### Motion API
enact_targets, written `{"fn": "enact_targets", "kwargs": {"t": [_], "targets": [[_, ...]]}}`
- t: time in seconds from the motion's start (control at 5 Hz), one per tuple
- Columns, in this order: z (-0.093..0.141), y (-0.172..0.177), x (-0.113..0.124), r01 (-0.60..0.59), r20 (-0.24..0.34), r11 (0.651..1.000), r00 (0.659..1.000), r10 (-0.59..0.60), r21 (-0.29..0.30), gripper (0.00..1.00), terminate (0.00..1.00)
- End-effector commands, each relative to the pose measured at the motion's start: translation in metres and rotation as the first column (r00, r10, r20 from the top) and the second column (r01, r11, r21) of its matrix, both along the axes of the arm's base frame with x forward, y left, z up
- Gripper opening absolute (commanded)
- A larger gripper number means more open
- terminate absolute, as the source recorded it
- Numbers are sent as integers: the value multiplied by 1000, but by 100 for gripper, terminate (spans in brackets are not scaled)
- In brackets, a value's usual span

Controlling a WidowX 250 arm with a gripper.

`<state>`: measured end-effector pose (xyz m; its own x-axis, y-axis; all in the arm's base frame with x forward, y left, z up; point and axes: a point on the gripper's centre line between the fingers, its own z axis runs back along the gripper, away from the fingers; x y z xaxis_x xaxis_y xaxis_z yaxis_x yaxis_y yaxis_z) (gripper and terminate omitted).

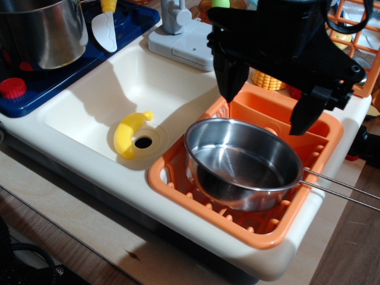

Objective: Put pan from drying rack into sink

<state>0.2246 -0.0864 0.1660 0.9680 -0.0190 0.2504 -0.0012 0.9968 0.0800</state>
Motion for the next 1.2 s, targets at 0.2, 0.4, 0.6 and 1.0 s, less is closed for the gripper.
{"fn": "enact_targets", "kwargs": {"t": [0.2,0.4,0.6,1.0], "targets": [[3,-1,-1,-126,-45,992,991,127,18,100,0],[7,-1,-1,-197,-66,980,978,199,22,100,0],[10,-4,-6,-314,-92,949,945,314,19,100,0],[9,-23,-30,-520,-108,854,848,518,17,100,0]]}}
